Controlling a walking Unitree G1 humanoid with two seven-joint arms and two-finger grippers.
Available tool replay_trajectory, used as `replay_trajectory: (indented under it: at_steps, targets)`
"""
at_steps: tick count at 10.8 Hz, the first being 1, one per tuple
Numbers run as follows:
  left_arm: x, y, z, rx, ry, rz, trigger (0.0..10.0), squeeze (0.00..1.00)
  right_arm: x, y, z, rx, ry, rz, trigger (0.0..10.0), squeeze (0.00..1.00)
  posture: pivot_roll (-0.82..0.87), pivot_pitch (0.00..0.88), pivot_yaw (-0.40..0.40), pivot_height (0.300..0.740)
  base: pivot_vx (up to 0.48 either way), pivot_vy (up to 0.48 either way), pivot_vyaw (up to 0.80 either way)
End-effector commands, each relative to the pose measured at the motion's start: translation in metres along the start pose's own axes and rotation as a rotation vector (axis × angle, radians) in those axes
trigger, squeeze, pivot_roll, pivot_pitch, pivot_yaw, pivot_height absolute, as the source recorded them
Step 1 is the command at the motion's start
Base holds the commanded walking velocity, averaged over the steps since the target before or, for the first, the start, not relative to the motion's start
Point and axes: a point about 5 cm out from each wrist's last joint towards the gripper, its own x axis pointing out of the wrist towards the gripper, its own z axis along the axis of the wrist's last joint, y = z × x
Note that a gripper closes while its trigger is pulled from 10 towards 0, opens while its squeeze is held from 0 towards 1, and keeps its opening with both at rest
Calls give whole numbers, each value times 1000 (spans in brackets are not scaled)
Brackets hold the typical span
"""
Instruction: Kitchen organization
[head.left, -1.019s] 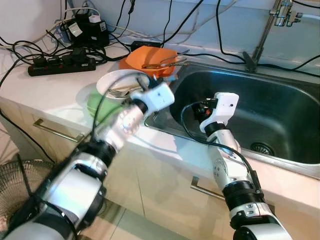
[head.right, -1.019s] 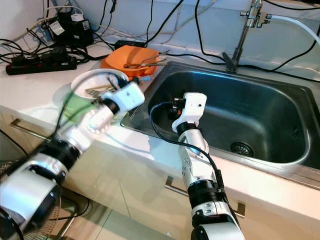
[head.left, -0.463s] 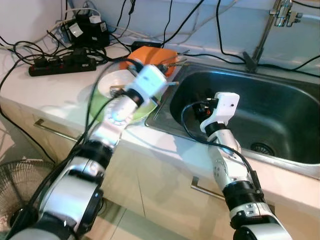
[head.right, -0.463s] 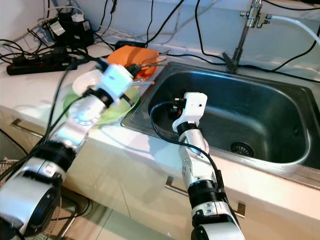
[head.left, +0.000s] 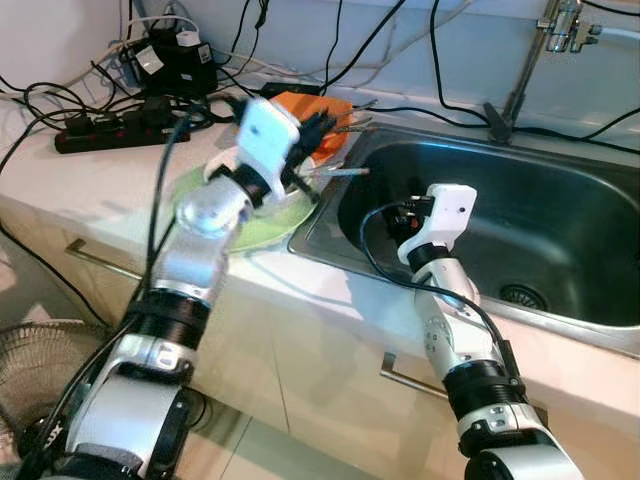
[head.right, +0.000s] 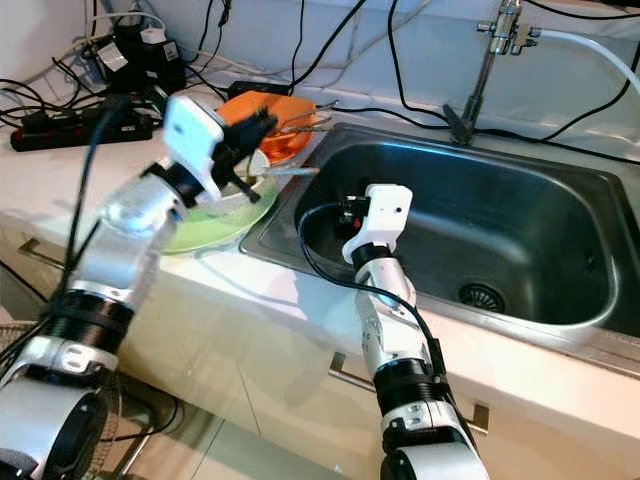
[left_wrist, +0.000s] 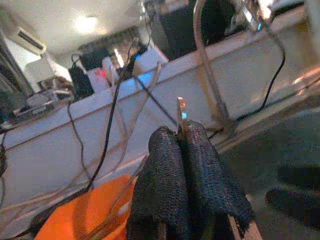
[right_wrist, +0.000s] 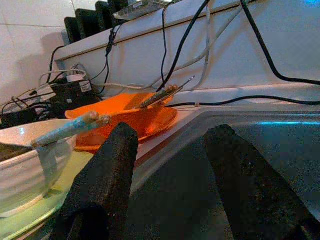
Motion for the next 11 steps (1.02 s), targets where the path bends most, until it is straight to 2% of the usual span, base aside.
replay_trajectory:
  at_steps: [1,3,5,6,7,8,9,10,11]
  targets:
    - [-8,10,8,-20,-11,7,10000,0,1,1,-3,6,12,8,10000,0,166,0,42,740,0,0,0]
    - [-20,21,20,-26,-5,1,10000,0,2,3,-3,11,12,12,10000,0,173,0,39,740,0,0,0]
    - [-28,32,31,11,7,7,10000,0,3,3,-3,13,13,14,10000,0,179,0,34,740,0,0,0]
    - [-29,37,50,7,-49,30,10000,0,3,2,-3,13,14,11,10000,0,182,0,33,740,0,0,0]
    - [-28,37,62,-39,-110,39,10000,0,3,1,-3,12,15,10,10000,0,183,0,32,740,0,0,0]
    - [-23,36,80,-205,-257,55,10000,0,3,1,-3,11,17,11,10000,0,181,0,33,740,0,0,0]
    - [-20,33,85,-263,-305,63,10000,0,3,1,-3,10,16,9,10000,0,180,0,34,740,0,0,0]
    - [-16,28,89,-372,-372,71,10000,0,3,-4,-1,-5,9,-4,10000,0,172,0,36,740,0,0,0]
    - [-15,27,89,-430,-392,80,10000,0,3,-11,2,-20,6,-19,10000,0,171,0,37,740,0,0,0]
